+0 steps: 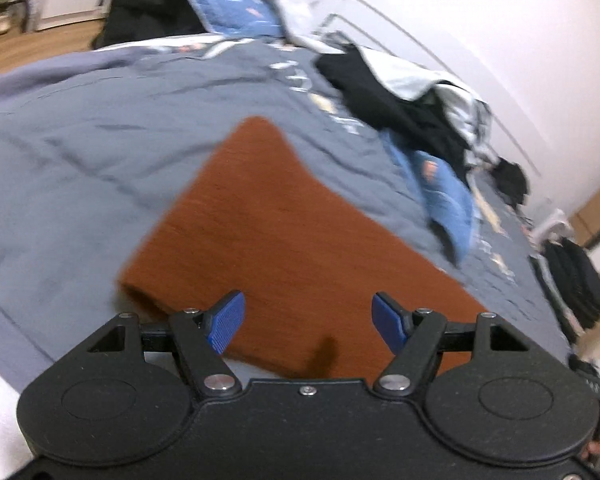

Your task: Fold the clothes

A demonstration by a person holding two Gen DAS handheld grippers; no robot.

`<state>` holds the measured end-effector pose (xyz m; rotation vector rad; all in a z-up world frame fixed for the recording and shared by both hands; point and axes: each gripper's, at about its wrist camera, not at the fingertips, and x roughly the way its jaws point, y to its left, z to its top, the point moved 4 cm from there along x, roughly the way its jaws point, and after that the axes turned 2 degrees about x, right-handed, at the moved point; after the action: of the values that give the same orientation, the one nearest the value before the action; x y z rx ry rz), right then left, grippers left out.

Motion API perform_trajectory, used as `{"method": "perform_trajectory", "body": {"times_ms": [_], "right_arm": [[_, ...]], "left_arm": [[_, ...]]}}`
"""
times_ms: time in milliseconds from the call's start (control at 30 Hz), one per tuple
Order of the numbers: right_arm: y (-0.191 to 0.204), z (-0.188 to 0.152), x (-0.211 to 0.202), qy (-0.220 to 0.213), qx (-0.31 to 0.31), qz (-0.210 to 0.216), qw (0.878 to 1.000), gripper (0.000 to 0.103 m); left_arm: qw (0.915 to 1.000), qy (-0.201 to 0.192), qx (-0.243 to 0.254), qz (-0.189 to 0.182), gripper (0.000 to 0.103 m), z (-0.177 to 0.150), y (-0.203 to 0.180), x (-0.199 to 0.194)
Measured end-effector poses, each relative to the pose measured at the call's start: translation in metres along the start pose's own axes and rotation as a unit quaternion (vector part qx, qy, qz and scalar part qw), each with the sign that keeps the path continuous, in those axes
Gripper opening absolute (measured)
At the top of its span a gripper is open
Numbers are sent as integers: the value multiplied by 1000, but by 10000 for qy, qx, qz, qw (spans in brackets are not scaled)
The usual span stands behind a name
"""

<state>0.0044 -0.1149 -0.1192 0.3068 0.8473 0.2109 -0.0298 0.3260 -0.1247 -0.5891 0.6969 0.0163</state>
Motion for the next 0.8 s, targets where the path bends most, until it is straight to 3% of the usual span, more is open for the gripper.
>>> {"method": "perform_trajectory", "body": {"times_ms": [133,200,300,433,533,633,700,800], "right_arm": [[-10,-12,15,175,-130,-172,9996,70],[-12,-11,13,163,-60,-147,9997,70],[-8,-7,7,74,-16,-141,9999,71],[-1,-5,4,-72,-127,-93,9998,71],[4,-3,3,-197,-198,22,9996,71],[6,-2,2,-227,-218,113,9994,71],[5,-3,6,-154,-202,72,9997,71],[1,-7,13,-31,-186,1,9998,71]], "left_arm": [[9937,-621,-844,403,69,28,45,-15],[9881,-889,-1228,273,69,43,59,-27],[9861,-980,-1289,-381,69,57,52,-32],[9855,-712,-1054,-1124,70,59,21,-12],[9850,-359,-882,-1441,70,54,0,11],[9840,81,-933,-1515,74,46,-3,37],[9864,325,-944,-1309,75,44,5,57],[9869,320,-1124,-1110,74,49,24,71]]}}
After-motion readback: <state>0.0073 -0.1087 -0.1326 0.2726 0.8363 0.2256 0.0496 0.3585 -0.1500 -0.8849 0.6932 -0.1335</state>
